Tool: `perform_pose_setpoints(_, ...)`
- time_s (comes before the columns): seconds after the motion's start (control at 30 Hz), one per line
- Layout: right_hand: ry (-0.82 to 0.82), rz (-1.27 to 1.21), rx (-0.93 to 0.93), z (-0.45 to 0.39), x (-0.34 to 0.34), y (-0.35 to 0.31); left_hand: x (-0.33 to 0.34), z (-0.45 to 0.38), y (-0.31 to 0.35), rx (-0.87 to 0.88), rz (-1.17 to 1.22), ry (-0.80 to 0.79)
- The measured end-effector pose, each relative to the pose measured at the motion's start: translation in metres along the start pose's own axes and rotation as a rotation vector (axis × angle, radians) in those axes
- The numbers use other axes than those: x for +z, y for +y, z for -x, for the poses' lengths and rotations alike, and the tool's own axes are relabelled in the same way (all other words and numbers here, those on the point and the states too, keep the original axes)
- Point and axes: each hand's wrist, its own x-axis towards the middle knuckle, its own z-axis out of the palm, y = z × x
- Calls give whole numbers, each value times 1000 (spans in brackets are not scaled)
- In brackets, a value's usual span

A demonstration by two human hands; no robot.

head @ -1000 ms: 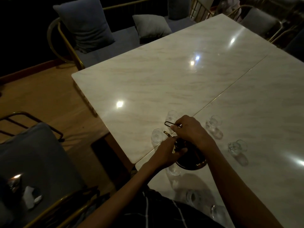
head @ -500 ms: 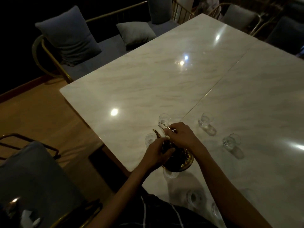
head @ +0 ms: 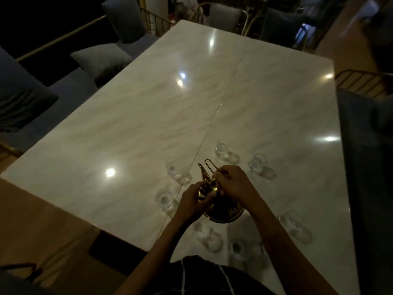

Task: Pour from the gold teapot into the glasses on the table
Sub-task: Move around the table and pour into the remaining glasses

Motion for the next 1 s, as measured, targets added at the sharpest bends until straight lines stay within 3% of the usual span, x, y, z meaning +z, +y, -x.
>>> perform_pose_setpoints(0.17,141,-150,148,11,-8,31,19,-20,5,62,-123,-175)
perform_pose_setpoints(0.5,384,-424,419,12,13,86,46,-59,-1,8,-269,-472)
perform_pose_setpoints(0.77,428,-479,540,-21,39,108,56,-89,-23,-56,-413,-595)
perform_pose_setpoints(1.0,423,-386,541,-56,42,112,64,-95,-35,20,-463,-702)
